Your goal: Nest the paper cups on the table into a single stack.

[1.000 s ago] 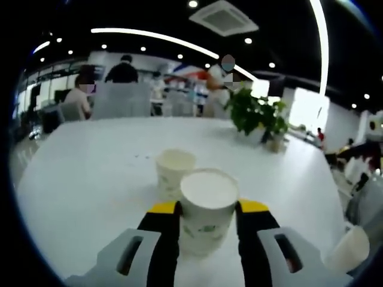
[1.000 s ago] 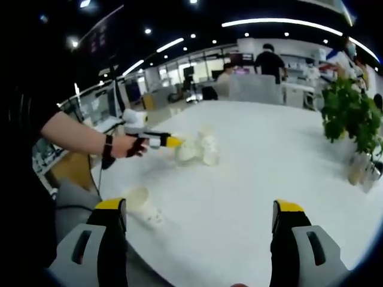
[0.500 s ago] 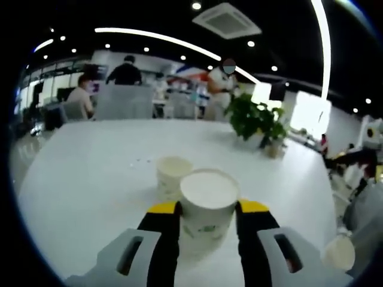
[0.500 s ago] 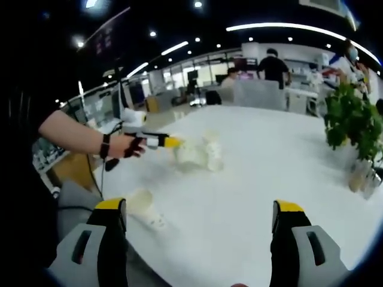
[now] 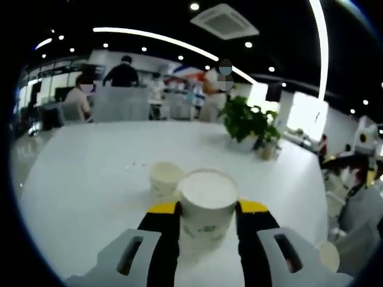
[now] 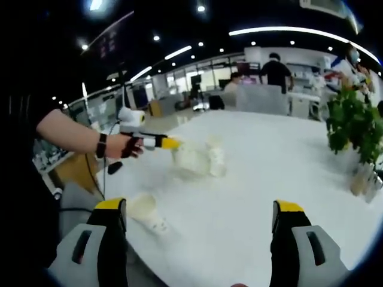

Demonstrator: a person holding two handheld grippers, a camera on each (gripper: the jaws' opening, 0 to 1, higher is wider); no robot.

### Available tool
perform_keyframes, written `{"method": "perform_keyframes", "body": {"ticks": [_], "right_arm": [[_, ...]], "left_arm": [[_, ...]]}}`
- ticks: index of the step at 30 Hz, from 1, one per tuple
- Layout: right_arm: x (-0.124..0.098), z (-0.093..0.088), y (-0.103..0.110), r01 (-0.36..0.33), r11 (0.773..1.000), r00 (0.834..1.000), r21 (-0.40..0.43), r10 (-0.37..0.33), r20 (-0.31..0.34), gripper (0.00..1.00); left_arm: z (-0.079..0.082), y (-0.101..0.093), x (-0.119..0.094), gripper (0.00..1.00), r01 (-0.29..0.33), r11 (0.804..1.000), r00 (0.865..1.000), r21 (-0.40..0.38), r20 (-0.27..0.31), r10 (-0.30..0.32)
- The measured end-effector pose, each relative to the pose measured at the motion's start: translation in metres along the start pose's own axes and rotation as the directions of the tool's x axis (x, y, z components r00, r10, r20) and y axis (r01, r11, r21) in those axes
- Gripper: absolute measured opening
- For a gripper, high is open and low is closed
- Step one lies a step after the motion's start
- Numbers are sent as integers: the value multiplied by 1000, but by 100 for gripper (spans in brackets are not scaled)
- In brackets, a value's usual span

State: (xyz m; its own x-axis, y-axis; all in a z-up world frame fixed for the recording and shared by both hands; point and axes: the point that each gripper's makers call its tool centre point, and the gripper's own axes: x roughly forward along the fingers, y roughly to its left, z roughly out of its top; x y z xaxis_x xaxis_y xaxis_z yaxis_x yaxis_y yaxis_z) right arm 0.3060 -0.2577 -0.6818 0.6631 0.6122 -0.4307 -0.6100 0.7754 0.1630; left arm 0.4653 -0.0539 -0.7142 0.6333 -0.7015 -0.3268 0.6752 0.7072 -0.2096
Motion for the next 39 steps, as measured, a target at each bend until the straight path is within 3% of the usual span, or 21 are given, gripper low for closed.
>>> {"method": "perform_keyframes", "body": {"ticks": [7, 16, 26, 39], "right_arm": [[0, -1, 2, -5, 1000, 1000, 20, 4, 22, 100], [0, -4, 5, -11, 999, 999, 34, 10, 36, 100], [1, -3, 9, -25, 999, 999, 37, 23, 48, 100], [9, -3, 19, -51, 998, 997, 44, 48, 60, 100]], "left_arm": [[11, -11, -9, 35, 2, 1000, 1000, 16, 24, -2], [9, -32, -19, 35, 11, 1000, 1000, 5, 29, -12], [21, -58, -25, 35, 31, 999, 998, 14, 62, -32], [28, -70, -39, 35, 47, 999, 994, 9, 101, -48]]}}
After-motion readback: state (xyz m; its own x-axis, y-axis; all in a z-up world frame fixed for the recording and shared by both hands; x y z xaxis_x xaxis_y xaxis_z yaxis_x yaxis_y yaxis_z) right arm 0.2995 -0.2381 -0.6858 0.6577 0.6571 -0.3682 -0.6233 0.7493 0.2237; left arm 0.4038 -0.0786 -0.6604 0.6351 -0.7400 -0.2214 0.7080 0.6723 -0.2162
